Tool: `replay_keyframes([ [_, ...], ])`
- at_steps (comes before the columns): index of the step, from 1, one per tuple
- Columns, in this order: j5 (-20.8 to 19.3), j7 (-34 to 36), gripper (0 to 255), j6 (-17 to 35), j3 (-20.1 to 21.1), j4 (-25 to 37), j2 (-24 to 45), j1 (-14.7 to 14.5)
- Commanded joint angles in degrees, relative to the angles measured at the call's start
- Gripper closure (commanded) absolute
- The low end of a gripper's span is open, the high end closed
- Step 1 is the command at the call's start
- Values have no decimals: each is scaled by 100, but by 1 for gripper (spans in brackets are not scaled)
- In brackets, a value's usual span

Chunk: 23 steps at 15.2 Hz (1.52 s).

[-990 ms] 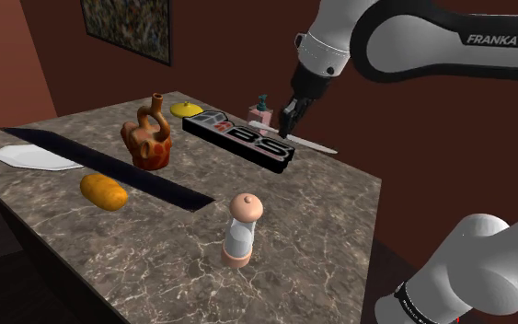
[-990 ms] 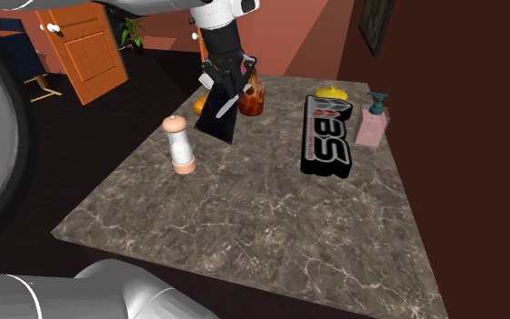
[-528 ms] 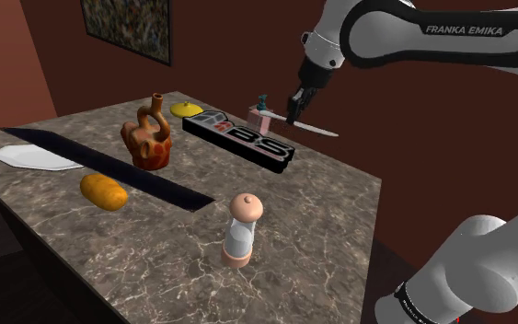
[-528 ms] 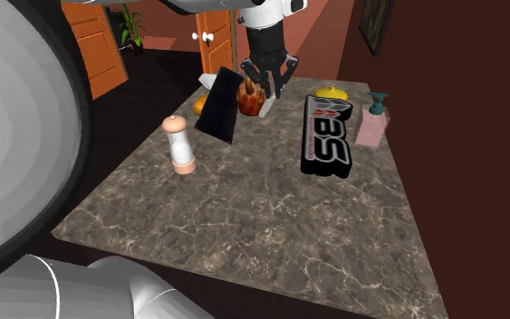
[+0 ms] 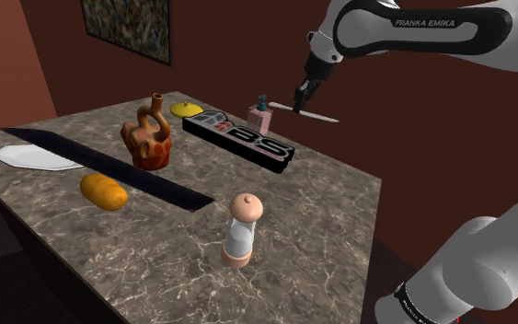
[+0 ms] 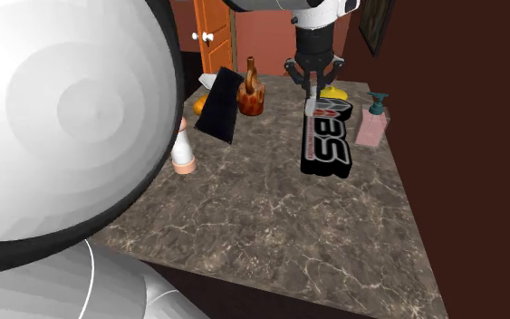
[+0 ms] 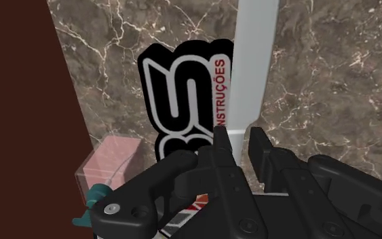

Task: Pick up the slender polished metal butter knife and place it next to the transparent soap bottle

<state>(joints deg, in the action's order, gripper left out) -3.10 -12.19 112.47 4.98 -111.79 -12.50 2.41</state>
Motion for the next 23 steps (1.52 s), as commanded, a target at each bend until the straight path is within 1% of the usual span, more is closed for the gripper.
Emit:
replay_keyframes([
  [1,4,-262,255,18,-157,287,289,100],
  [7,111,-961,255,-50,-536,1189,1093,386],
  [12,278,-1517,255,-234,-785,2191,1900,653],
  [17,494,-2021,255,-594,-955,3526,2879,978],
  [20,639,-2290,255,-964,-1016,4644,3634,1218],
  [23,630,-2294,255,-683,-1009,4277,3549,1209],
])
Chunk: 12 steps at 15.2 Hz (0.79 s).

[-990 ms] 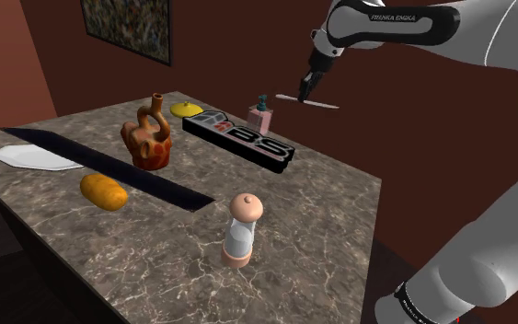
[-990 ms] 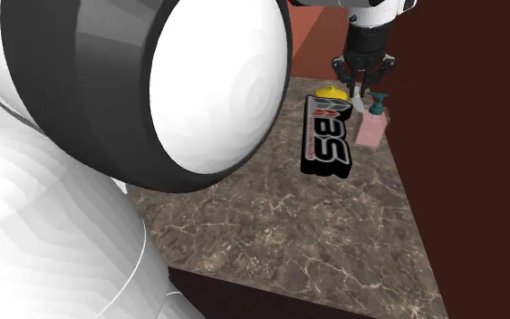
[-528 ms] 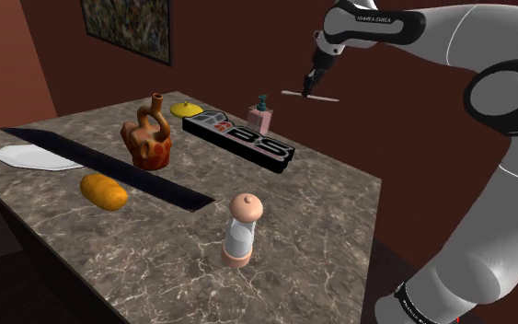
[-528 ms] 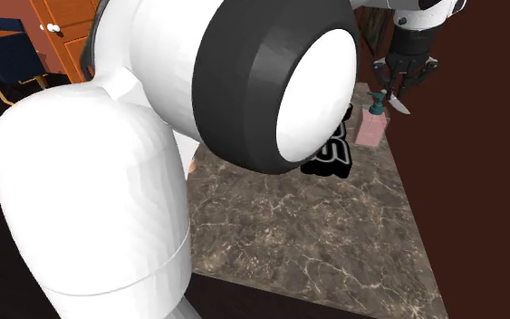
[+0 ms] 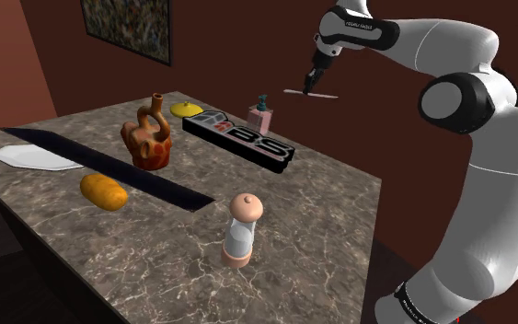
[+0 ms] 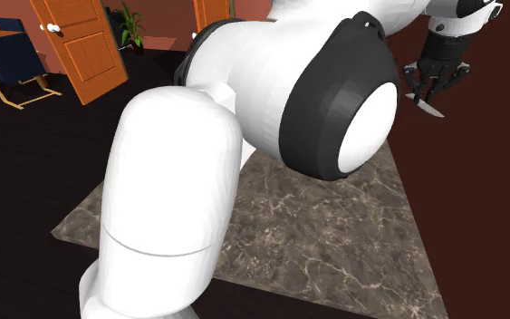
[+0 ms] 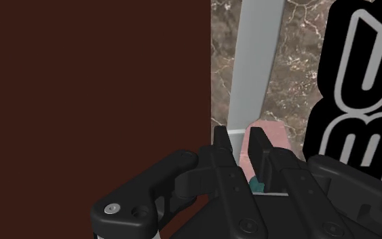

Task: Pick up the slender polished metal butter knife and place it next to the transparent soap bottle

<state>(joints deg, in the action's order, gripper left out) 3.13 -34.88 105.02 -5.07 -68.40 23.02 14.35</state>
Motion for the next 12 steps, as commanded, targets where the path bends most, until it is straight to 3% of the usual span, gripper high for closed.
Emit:
replay_keyframes([
  [1,7,-27,255,152,-3,-174,-27,11],
  [12,7,-50,255,1059,2,-1194,-139,-16],
])
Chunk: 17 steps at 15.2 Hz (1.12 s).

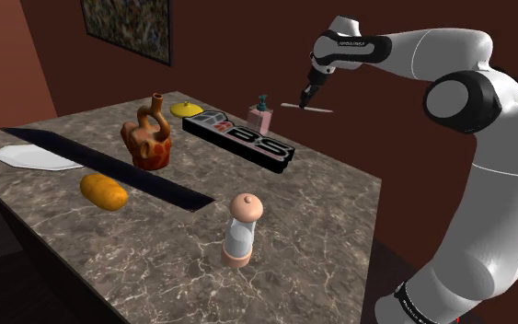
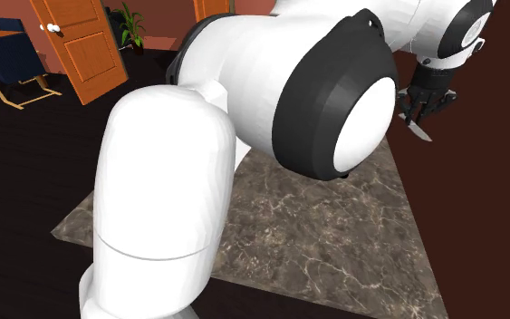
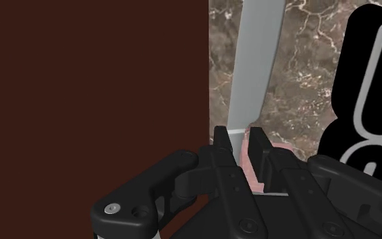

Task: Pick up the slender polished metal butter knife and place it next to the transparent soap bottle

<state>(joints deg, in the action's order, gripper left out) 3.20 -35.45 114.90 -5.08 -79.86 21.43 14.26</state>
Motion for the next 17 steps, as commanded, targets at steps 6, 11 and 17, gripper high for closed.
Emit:
replay_keyframes([
  [6,10,-8,255,521,9,-475,44,-14],
  [11,23,-23,255,879,15,-776,101,-16],
  [17,44,-43,255,1292,24,-1081,210,-16],
])
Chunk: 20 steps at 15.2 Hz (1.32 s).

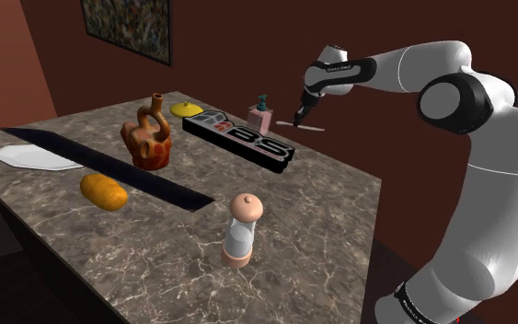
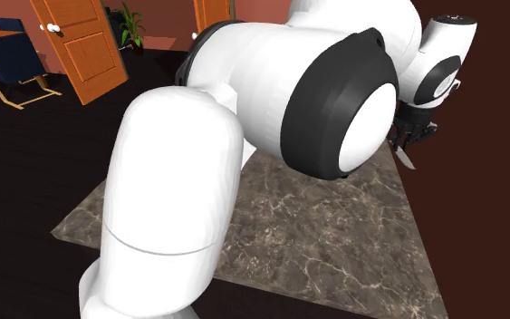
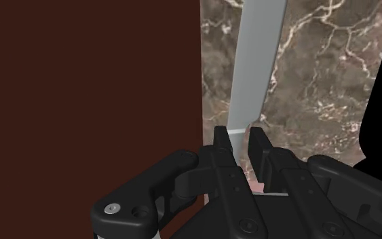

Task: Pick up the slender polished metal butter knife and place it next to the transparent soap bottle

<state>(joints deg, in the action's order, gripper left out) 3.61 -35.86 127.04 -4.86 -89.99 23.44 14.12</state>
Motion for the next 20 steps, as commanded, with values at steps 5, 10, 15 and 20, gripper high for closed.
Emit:
replay_keyframes([
  [5,24,-21,255,410,12,-278,130,1],
  [10,48,-42,255,730,24,-452,277,7],
  [15,75,-64,255,1038,39,-590,448,15],
  [20,76,-65,255,1054,40,-596,457,15],
])
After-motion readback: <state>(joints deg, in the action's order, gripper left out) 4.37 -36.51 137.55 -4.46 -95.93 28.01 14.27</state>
